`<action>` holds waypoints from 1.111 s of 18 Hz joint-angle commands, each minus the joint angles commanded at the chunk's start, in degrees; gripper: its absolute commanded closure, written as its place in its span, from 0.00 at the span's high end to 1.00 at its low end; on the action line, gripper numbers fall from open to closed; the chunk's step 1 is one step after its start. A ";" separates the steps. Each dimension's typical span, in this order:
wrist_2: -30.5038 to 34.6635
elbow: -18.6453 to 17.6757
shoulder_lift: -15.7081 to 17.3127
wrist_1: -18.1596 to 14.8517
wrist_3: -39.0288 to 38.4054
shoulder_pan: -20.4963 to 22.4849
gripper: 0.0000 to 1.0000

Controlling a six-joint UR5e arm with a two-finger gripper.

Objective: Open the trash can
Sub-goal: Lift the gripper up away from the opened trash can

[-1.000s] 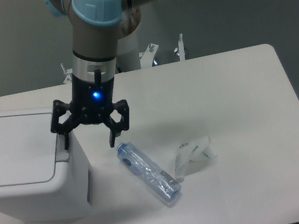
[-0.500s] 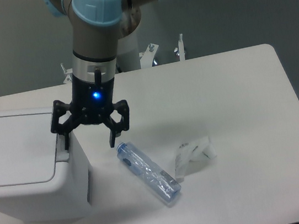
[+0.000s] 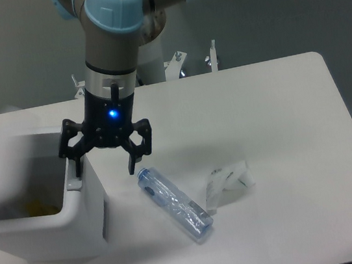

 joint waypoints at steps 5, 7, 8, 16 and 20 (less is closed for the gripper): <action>0.00 0.09 0.09 0.00 0.00 -0.18 1.00; 0.00 0.17 0.09 0.00 0.00 0.00 1.00; 0.00 0.26 0.09 0.00 0.00 -0.17 1.00; -0.09 2.90 0.26 0.09 0.97 1.92 1.00; -0.09 4.04 -0.61 0.09 4.47 7.89 1.00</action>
